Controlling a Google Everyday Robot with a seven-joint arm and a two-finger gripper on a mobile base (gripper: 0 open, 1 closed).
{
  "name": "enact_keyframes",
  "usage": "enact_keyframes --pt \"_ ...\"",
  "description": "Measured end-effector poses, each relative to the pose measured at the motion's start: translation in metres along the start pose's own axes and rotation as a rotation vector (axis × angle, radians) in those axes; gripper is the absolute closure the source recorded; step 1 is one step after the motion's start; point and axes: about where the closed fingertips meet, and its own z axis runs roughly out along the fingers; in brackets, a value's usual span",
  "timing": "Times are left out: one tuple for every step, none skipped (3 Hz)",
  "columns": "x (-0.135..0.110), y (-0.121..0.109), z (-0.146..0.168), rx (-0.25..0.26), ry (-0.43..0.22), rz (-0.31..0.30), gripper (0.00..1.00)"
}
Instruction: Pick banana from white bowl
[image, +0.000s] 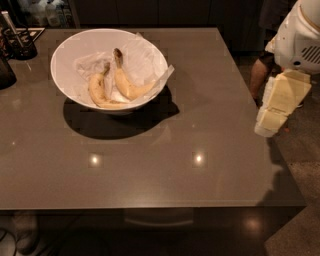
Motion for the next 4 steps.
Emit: enact_keyframes --pt "-0.02 -0.021 0.008 -0.004 0.048 0.065 0.0" --pt "-0.048 -0.032 0.014 -0.045 0.046 0.035 0.0" --pt "-0.056 -0.037 0.014 -0.034 0.03 0.028 0.0" --pt "-0.081 -0.04 0.021 -0.025 -0.021 0.016 0.0"
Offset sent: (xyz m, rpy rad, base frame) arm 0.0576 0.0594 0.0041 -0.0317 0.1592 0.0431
